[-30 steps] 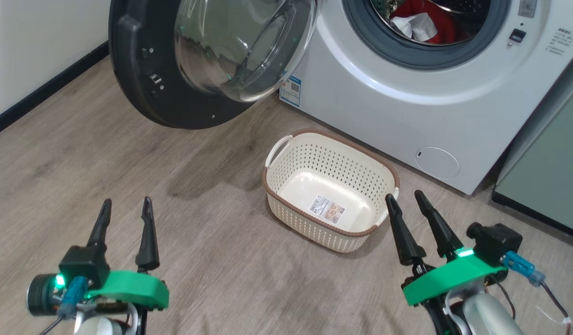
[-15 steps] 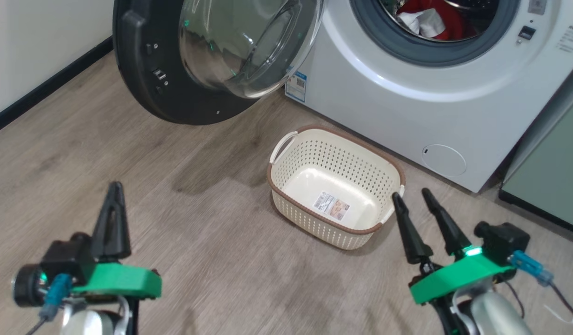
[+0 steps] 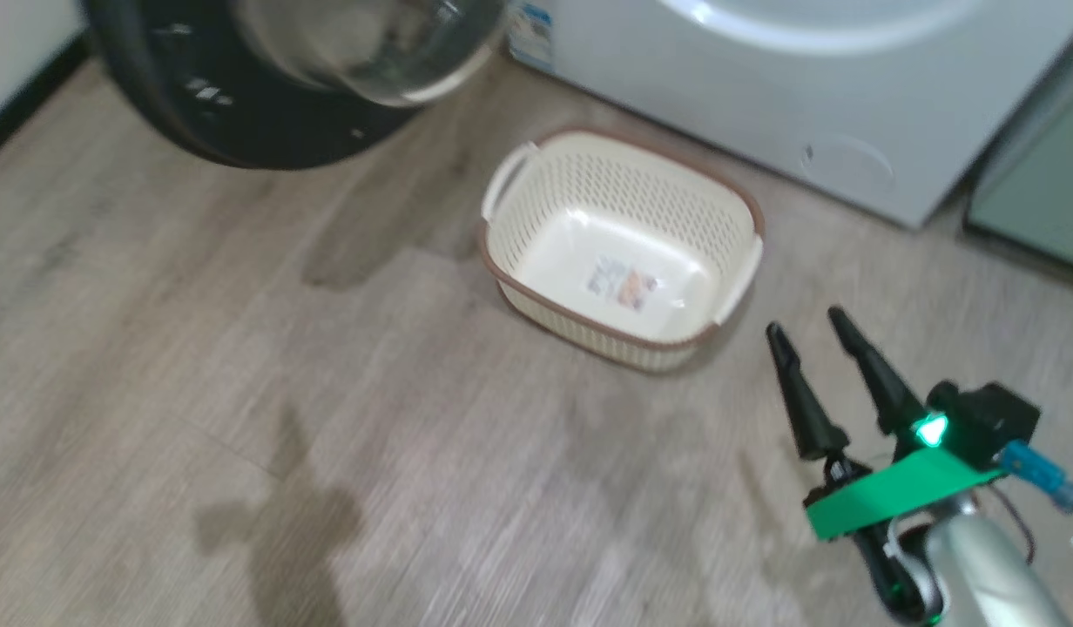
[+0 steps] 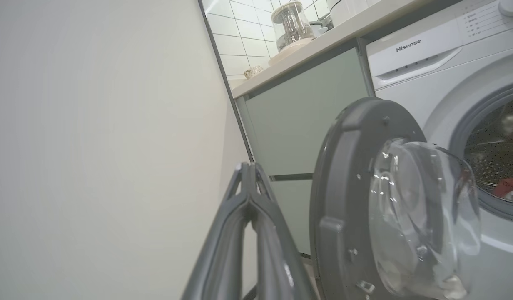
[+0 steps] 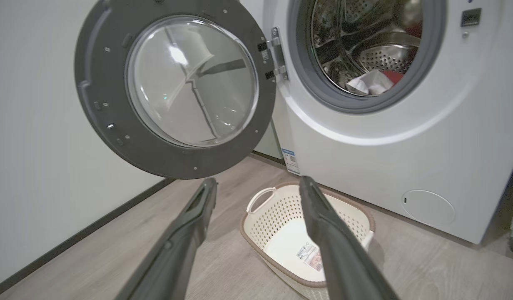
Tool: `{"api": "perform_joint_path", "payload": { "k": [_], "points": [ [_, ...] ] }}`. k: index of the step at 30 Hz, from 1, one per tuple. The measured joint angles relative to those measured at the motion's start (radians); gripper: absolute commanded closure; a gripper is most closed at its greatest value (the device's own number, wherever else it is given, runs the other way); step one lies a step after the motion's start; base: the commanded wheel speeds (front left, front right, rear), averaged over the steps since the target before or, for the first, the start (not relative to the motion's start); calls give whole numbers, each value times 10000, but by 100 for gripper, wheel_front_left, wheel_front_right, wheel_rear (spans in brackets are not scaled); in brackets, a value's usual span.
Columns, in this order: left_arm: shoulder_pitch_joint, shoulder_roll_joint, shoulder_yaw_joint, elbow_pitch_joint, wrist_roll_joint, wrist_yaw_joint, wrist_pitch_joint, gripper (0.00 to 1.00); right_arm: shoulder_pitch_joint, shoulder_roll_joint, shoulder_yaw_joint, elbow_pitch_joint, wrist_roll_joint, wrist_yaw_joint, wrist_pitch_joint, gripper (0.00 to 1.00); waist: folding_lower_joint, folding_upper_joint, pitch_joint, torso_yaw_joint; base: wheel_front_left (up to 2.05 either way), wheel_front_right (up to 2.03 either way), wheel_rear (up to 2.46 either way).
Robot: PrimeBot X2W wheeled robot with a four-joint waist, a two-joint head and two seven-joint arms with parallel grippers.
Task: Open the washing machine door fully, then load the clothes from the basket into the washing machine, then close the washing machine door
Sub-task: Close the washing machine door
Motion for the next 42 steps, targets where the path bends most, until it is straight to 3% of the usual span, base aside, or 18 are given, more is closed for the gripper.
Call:
{"api": "perform_joint_path", "payload": {
  "k": [4,9,16,19,22,26,31,37,42],
  "points": [
    [-1551,1022,825,1430,-134,-151,-6,100,-340,-293,-6,-90,-12,0,0,0,1,0,753,-478,0,0,0],
    [-3382,1910,1313,3990,-504,-374,-8,100,-779,-502,65,-138,-12,0,0,0,2,0,1522,-1072,0,0,0],
    [-5559,2311,2989,7937,-2514,-502,295,100,-1234,-510,527,-69,-10,0,0,0,0,0,2039,-1816,0,0,0],
    [-6815,2359,4681,9614,-4318,-105,988,100,-1308,-516,585,-17,21,0,0,0,0,0,2206,-2097,0,0,0],
    [-7627,2545,5450,10667,-5152,104,1616,100,-1459,-514,734,71,56,0,0,0,0,0,2315,-2334,0,0,0],
    [-8146,2654,5971,11808,-5841,407,2525,100,-1525,-512,732,75,82,0,0,0,0,-1,2386,-2546,0,0,0],
    [-8504,2660,6113,12644,-6224,437,3724,100,-1527,-493,740,79,82,0,0,0,0,0,2317,-2681,0,0,0],
    [-8562,2681,6002,12911,-6280,245,4357,100,-1525,-453,667,105,79,0,0,0,-1,0,2137,-2752,0,0,0],
    [-8561,2564,6000,13083,-6462,-180,5352,100,-1512,-401,669,111,15,0,0,0,-1,0,1966,-2791,0,0,0]
  ]
}}
